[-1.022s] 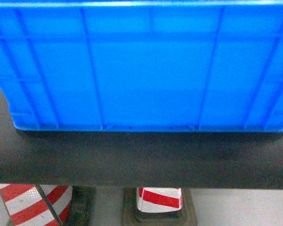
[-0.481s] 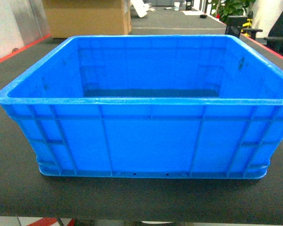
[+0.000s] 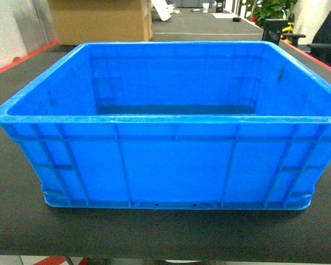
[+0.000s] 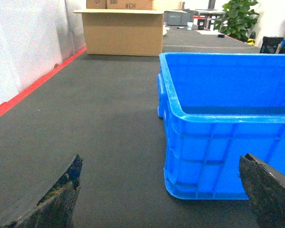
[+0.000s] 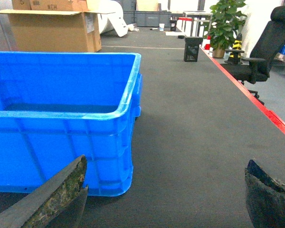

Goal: Place box next to blue box on left shelf

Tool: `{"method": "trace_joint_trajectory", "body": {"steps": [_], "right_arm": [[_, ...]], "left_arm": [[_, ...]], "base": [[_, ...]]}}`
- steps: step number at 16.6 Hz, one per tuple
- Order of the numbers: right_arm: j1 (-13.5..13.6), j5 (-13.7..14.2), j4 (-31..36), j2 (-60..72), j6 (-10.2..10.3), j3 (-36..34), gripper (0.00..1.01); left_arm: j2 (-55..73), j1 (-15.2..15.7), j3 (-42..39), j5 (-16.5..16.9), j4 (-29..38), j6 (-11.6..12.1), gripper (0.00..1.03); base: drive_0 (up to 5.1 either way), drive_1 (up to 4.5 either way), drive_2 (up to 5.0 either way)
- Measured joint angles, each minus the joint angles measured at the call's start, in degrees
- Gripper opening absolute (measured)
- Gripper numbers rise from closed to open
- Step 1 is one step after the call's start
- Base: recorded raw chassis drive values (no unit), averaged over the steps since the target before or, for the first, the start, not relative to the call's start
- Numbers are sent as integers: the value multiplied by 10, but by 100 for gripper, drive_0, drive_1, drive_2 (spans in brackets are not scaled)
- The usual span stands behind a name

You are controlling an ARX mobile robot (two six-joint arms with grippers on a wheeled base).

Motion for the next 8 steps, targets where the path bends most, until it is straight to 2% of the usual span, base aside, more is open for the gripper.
{"method": "trace_joint_trajectory", "body": {"steps": [8], "right_arm": [[0, 0, 0, 0, 0, 0, 98]], "left_arm": [[0, 0, 0, 0, 0, 0, 98]], "base": [[0, 0, 0]]}}
